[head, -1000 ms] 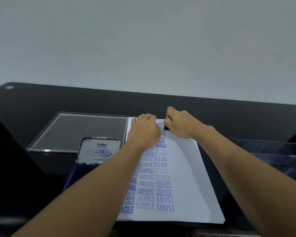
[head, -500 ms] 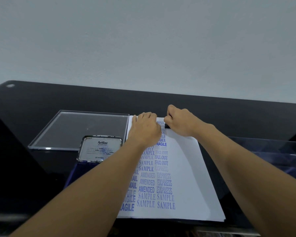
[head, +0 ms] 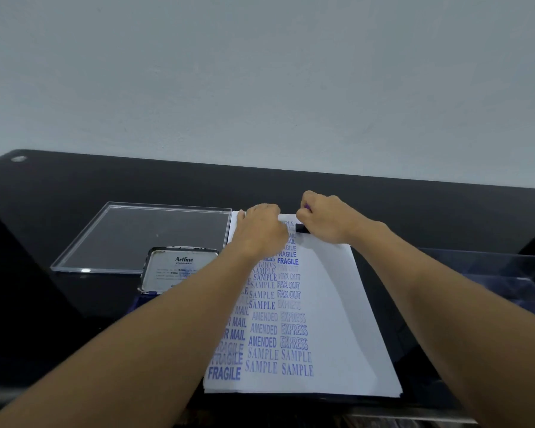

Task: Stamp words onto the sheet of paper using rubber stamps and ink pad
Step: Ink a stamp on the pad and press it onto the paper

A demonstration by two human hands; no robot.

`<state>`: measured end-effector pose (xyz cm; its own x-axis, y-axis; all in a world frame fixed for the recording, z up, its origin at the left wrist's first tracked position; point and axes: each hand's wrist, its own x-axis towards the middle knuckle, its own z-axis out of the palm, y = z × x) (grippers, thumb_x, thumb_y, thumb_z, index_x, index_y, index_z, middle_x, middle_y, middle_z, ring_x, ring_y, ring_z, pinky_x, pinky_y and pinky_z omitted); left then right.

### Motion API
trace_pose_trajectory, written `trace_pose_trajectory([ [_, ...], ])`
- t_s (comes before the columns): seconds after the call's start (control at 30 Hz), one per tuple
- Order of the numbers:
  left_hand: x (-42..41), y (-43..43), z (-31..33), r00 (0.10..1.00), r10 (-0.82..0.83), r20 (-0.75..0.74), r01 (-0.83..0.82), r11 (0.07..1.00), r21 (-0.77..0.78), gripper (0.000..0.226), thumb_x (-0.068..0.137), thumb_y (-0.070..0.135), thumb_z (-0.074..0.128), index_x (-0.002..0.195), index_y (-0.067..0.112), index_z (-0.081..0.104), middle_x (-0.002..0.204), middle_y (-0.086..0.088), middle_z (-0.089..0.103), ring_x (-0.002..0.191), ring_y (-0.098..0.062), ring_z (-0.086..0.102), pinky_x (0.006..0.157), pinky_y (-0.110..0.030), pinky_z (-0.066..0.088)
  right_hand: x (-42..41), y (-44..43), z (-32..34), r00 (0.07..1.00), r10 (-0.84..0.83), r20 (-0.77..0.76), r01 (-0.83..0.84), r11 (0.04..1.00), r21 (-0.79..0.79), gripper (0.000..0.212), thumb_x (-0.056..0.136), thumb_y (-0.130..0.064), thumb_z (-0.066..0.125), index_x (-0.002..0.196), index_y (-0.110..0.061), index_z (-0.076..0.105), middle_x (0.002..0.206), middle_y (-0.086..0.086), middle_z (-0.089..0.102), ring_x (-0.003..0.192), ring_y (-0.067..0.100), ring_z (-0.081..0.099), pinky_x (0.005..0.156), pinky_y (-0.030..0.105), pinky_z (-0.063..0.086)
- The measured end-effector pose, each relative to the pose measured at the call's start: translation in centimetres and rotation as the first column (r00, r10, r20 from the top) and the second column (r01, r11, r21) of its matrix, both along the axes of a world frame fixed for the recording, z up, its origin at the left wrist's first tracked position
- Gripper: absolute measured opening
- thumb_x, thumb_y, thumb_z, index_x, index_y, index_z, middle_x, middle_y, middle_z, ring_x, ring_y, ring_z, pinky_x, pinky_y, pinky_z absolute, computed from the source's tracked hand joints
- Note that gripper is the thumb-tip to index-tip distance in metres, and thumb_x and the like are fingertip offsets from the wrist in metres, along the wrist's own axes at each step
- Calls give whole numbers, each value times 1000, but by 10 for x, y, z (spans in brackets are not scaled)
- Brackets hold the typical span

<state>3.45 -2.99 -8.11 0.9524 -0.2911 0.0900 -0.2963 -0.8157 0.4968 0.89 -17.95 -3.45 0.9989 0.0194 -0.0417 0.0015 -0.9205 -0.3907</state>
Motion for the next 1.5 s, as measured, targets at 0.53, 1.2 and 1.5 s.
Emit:
trace_pose_trajectory([
  [0.53, -25, 29, 73, 996, 23, 82, -9, 985, -171, 40, 98, 14, 44, 137, 9, 51, 138, -5, 54, 106, -14, 50, 84, -26, 37, -30, -16, 63, 987, -71, 146, 58, 994, 95, 26, 95, -31, 42, 100, -9, 55, 97, 10, 64, 75, 23, 51, 64, 34, 42],
  [1.2, -105, 160, 65, 975, 186, 122, -167, 974, -154, 41, 99, 23, 48, 139, 15, 50, 144, -2, 50, 130, -18, 46, 105, -33, 37, -89, 89, 53, 979, 180, 95, -186, 980, 64, 19, 100, -37, 48, 98, -19, 52, 92, 5, 66, 88, 26, 67, 71, 35, 53],
  [1.5, -130, 207, 28, 955, 288, 76, -272, 946, -174, 40, 98, 21, 49, 137, 14, 52, 143, 0, 50, 133, -17, 42, 109, -31, 32, -107, 147, 40, 946, 317, 62, -322, 944, 79, 28, 99, -39, 48, 95, -12, 53, 85, 5, 65, 85, 27, 65, 75, 40, 52],
])
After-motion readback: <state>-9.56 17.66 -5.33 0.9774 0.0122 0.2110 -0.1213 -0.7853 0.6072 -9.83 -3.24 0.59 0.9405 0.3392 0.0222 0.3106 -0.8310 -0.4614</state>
